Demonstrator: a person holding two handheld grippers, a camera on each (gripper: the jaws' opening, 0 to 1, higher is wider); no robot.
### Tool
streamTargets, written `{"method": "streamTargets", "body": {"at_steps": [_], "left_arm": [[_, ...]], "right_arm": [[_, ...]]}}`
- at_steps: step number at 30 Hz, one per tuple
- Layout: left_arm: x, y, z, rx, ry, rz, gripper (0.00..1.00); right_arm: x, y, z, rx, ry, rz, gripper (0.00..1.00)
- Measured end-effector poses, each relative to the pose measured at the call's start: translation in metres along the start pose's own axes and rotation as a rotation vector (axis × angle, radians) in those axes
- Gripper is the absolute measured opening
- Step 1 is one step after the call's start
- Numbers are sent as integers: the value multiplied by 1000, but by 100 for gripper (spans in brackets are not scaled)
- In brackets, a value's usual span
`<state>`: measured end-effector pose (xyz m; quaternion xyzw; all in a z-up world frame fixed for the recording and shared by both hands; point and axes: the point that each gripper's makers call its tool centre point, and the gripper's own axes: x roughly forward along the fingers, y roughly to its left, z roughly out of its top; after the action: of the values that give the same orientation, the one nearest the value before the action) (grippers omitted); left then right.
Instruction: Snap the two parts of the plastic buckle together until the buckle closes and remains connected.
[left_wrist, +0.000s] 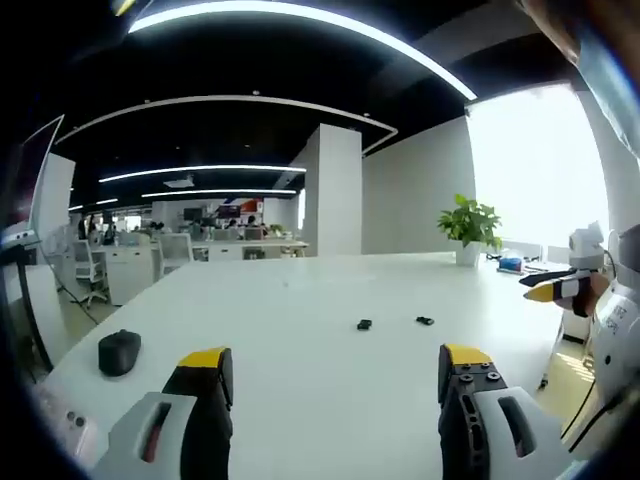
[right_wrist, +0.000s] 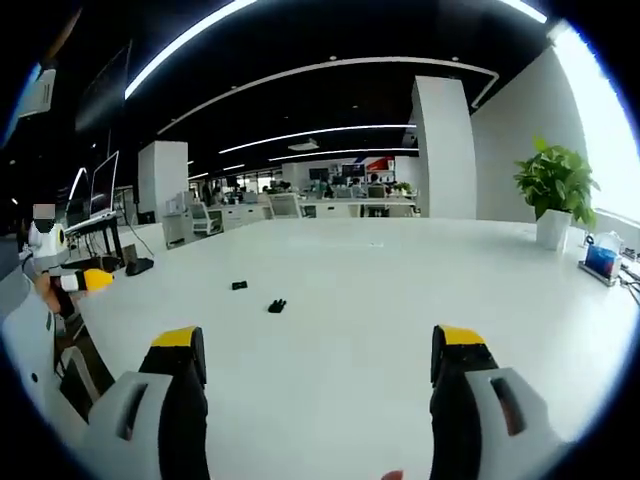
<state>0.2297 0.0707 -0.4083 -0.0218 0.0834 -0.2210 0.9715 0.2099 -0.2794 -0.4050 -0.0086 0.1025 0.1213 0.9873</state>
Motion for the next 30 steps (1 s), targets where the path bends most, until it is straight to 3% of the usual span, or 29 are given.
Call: {"method": "streamTargets", "body": {"at_steps": [13,30], "left_arm": [[4,0,-2,-1,10,-11,85],[4,0,-7,-15,16,-25,85]], "right_arm": [[10,15,-2,-8,9,49,92],[40,36,2,-19,4,143,92]]}}
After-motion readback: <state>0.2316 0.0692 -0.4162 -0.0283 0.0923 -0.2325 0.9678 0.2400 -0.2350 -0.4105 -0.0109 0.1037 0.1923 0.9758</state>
